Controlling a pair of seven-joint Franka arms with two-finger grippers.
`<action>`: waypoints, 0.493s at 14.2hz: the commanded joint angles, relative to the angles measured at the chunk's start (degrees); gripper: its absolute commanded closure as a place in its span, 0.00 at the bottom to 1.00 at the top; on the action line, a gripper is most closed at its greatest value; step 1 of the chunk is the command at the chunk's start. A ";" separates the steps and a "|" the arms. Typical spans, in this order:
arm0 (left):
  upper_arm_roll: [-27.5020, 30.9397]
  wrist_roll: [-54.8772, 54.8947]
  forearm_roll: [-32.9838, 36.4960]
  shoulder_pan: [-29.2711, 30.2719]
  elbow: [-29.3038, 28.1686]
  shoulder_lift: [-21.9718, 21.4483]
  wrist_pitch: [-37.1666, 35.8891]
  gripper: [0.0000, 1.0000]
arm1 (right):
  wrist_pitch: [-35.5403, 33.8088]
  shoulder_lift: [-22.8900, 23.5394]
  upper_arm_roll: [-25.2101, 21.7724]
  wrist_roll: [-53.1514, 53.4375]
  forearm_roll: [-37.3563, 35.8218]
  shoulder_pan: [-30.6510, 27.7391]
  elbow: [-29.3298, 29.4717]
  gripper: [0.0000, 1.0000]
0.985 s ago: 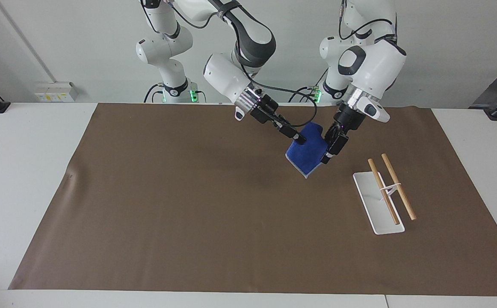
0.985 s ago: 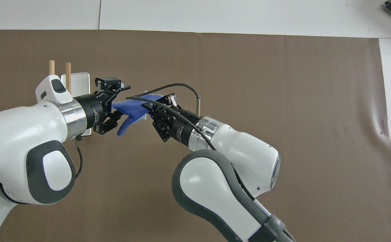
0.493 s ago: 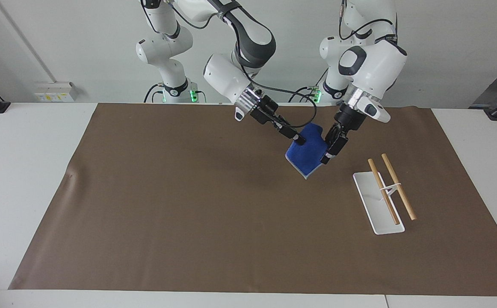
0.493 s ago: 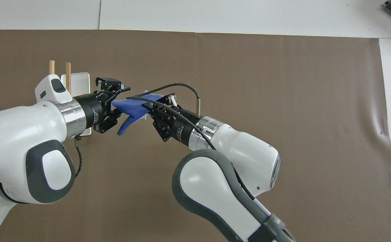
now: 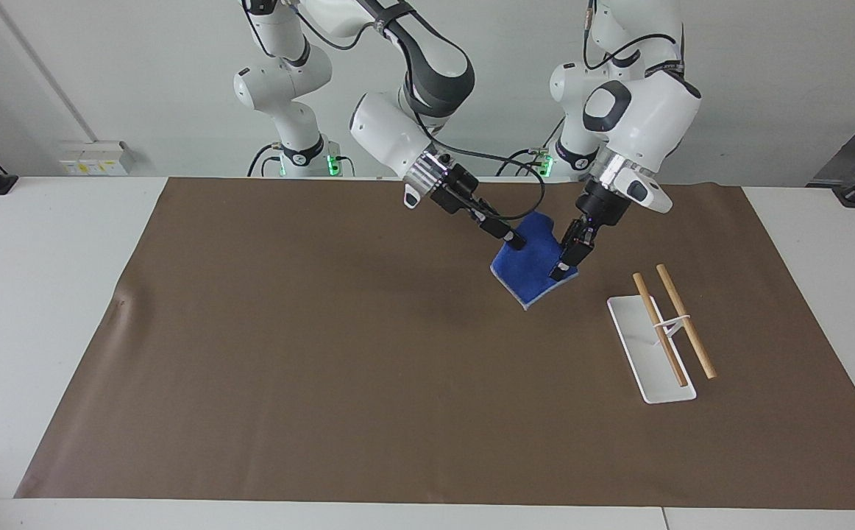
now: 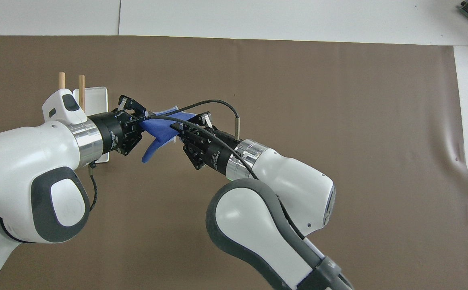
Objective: Right arm passes towel to left arm to hang
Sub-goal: 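Close the left gripper on the towel held by the right gripper, then open the right gripper and pull it back from the towel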
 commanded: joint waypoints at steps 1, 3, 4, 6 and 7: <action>0.17 1.61 -0.95 0.03 -0.06 0.17 0.03 1.00 | 0.78 0.77 0.37 -1.03 -0.44 -0.49 0.99 1.00; 0.26 1.70 -0.95 0.03 0.02 0.17 -0.06 1.00 | 0.78 0.77 0.37 -1.03 -0.43 -0.49 0.99 1.00; 0.26 2.05 -0.95 0.12 0.02 0.26 0.03 1.00 | 0.78 0.77 0.37 -1.03 -0.44 -0.49 0.99 1.00; 0.61 7.21 -0.95 0.12 0.11 0.35 0.03 1.00 | 0.78 0.77 0.37 -1.03 -0.44 -0.49 0.99 1.00; 0.53 9.68 -0.95 0.12 0.11 0.35 0.03 1.00 | 0.78 0.77 0.37 -1.03 -0.44 -0.49 0.99 1.00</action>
